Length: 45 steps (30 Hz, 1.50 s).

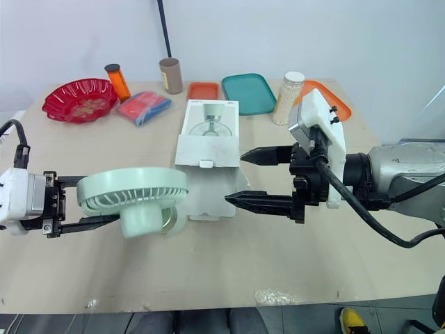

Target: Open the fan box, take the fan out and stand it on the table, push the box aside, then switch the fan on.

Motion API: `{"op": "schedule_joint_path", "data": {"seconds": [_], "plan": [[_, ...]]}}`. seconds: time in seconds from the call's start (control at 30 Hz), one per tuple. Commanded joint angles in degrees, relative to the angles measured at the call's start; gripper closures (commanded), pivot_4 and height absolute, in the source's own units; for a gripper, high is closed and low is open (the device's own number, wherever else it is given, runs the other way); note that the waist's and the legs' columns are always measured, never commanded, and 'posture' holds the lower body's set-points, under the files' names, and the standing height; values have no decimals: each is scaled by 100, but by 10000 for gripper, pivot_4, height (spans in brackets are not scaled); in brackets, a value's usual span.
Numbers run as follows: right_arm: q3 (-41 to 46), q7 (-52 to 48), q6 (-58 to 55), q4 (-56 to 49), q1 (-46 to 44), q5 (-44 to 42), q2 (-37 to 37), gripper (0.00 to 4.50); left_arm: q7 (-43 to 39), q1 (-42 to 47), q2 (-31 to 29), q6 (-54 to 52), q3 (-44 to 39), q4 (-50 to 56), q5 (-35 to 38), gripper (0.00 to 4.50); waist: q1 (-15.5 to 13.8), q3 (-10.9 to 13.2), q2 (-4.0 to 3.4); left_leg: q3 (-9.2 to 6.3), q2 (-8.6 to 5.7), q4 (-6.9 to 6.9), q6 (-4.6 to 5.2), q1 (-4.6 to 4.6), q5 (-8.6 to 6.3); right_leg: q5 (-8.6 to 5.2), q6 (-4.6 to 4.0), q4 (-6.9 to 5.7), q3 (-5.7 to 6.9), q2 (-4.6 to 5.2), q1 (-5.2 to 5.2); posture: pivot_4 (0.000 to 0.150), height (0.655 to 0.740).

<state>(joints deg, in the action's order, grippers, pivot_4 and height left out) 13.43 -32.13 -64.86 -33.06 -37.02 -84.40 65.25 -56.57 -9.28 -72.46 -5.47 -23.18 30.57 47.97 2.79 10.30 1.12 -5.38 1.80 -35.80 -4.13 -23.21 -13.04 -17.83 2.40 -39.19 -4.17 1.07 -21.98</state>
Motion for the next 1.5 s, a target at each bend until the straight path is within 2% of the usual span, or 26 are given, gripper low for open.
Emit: {"op": "schedule_joint_path", "data": {"seconds": [0.03,0.23,0.33,0.4,0.5,0.7,0.87,1.23,1.5], "plan": [[13,-237,144,-23,-61,101,55,0,129,-67,169,-782,-724,362,316,18499,1,0,0,0,0,0,0,0,0,0,0,0,0,0,0,1500,7400],[-136,-602,165,191,-133,427,77,0,294,-421,489,-2182,-1688,768,573,18499,-5,1,1,2,2,-4,2,0,-1,0,-1,0,-2,0,0,1500,7400],[-243,-629,243,164,-137,644,-51,0,319,-507,630,-2510,-1892,892,493,18499,-7,1,1,2,1,-6,2,0,-2,0,-1,0,-2,0,0,1500,7400],[-214,-426,235,131,-168,490,-156,0,397,-682,797,-2792,-2156,1094,484,18499,3,1,1,3,1,-5,3,1,-2,0,-1,0,-3,-1,0,1500,7400],[-339,-286,295,157,-296,611,-388,0,305,-1039,1095,-2895,-2591,1320,130,18499,1,1,1,6,4,-4,4,0,-3,-1,-2,0,-5,-1,-3,1500,7400],[-663,-297,251,249,-772,788,-664,0,238,-1521,1515,-3173,-3269,1501,-99,18499,2,1,3,8,4,-6,3,2,-2,0,-4,0,-6,-1,-2,1500,7400],[-865,-404,186,301,-1140,822,-901,0,681,-1743,1853,-3615,-3766,1656,-127,18499,-6,1,4,9,8,-5,3,4,-3,1,-5,0,-7,-3,-2,1500,7400],[-1171,-644,223,502,-1534,1164,-1415,0,1604,-1703,2036,-4670,-4765,1570,218,18499,6,-1,10,11,12,-5,3,6,-3,2,-8,1,-7,-4,-3,1500,7400],[-1202,-620,193,523,-1594,1387,-1640,0,1967,-1140,1678,-4700,-4361,953,-132,18499,0,-1,11,10,10,-5,2,6,-3,2,-8,0,-6,-4,-4,1500,7400]]}}
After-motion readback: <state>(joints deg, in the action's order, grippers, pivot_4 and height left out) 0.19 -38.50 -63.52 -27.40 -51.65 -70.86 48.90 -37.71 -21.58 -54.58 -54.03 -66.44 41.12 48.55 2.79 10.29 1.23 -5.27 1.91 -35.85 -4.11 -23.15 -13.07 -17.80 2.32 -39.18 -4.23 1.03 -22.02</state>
